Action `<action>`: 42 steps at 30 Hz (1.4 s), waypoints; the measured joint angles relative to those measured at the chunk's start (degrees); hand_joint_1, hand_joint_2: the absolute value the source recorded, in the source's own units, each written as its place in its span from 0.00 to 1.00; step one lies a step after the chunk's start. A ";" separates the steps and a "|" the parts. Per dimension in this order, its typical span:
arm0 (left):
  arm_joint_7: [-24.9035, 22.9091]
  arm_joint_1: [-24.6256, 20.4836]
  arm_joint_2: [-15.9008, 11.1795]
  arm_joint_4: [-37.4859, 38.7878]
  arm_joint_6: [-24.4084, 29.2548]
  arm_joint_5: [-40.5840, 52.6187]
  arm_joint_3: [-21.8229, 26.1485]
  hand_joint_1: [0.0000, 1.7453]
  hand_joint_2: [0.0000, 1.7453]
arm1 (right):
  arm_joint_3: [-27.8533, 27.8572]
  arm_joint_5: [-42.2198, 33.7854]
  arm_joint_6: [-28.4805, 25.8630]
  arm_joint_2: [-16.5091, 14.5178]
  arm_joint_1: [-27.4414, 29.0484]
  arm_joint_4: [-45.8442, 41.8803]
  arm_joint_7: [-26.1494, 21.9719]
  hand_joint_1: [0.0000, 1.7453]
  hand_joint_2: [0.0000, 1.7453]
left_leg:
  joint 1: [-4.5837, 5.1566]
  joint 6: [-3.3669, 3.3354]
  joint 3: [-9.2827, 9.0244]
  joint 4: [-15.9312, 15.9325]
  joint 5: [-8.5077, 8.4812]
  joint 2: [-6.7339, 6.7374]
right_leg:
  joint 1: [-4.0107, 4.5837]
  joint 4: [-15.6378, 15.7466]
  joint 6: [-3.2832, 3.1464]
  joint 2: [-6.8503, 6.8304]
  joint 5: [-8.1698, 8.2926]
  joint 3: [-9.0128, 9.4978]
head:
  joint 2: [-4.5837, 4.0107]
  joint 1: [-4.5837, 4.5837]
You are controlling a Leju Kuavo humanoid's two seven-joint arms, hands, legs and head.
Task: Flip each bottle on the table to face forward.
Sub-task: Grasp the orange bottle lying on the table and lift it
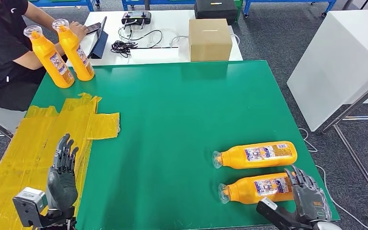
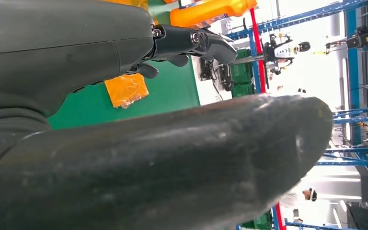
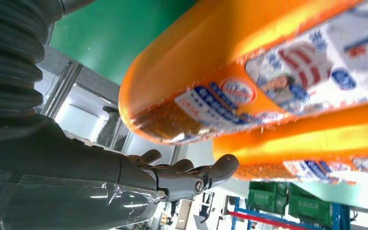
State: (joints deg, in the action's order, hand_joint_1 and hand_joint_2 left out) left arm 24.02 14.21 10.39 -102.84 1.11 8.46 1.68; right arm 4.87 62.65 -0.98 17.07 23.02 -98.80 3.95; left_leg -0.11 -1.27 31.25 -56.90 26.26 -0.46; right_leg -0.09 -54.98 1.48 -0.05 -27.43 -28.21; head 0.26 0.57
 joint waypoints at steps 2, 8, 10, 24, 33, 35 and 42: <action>-0.02 -0.05 -0.01 0.00 0.00 -0.01 0.00 0.00 0.00 | -0.40 -0.01 0.00 0.23 -0.15 0.50 0.01 0.00 1.00 | 0.00 0.00 0.00 0.00 0.00 0.00 | 0.00 0.00 0.00 0.00 0.00 0.00 | 0.00 0.00; -0.23 -0.27 -0.07 0.20 -0.02 -0.38 -0.01 0.00 0.00 | -1.53 -0.42 -0.01 1.25 -0.65 1.67 1.03 0.00 1.00 | 0.00 0.00 0.00 0.00 0.00 0.00 | 0.00 0.00 0.00 0.00 0.00 0.00 | 0.00 0.00; -0.32 -0.38 -0.14 0.41 -0.02 -0.61 -0.05 0.00 0.00 | -1.97 -0.62 -0.02 1.82 -1.04 2.25 1.32 0.00 1.00 | 0.00 0.00 0.00 0.00 0.00 0.00 | -0.01 0.00 0.00 0.00 0.00 0.00 | 0.00 0.00; -0.25 -2.44 -1.37 3.32 -0.05 -3.34 -0.71 0.00 0.00 | -8.79 -13.71 8.07 14.94 -3.65 5.08 3.85 0.99 1.00 | 0.02 -0.09 -0.39 -0.02 0.09 0.00 | -0.03 0.07 0.01 -0.01 -0.01 -0.19 | 0.00 0.02; 0.02 -3.36 -1.99 5.13 -0.04 -4.13 -0.89 0.00 0.00 | -12.54 -16.73 8.62 21.23 -3.65 4.97 5.55 0.99 1.00 | 0.01 -0.10 -0.61 -0.04 0.10 0.01 | -0.02 0.10 0.01 -0.01 -0.01 0.03 | 0.00 0.00; 0.05 -3.51 -2.10 5.42 -0.04 -4.21 -0.97 0.00 0.00 | -13.23 -17.39 8.72 22.37 -3.61 4.95 5.98 0.99 1.00 | 0.01 -0.11 -0.66 -0.04 0.11 0.01 | -0.02 0.11 0.01 -0.01 -0.01 0.07 | 0.00 0.00; 0.09 -3.72 -2.32 6.10 -0.04 -4.36 -1.28 0.00 0.00 | -14.59 -17.90 8.85 24.77 -3.36 4.95 6.35 1.00 1.00 | 0.01 -0.14 -0.77 -0.07 0.12 0.01 | -0.01 0.13 0.01 -0.01 -0.01 0.22 | 0.00 0.02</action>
State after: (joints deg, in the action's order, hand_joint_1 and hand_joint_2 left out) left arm 24.11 10.49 8.07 -96.73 1.07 4.11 0.40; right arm -9.72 44.75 7.87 41.85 19.66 -93.85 10.31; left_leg -0.09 -1.41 30.48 -56.97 26.39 -0.45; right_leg -0.11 -54.84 1.49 -0.05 -27.44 -27.99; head 0.26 0.58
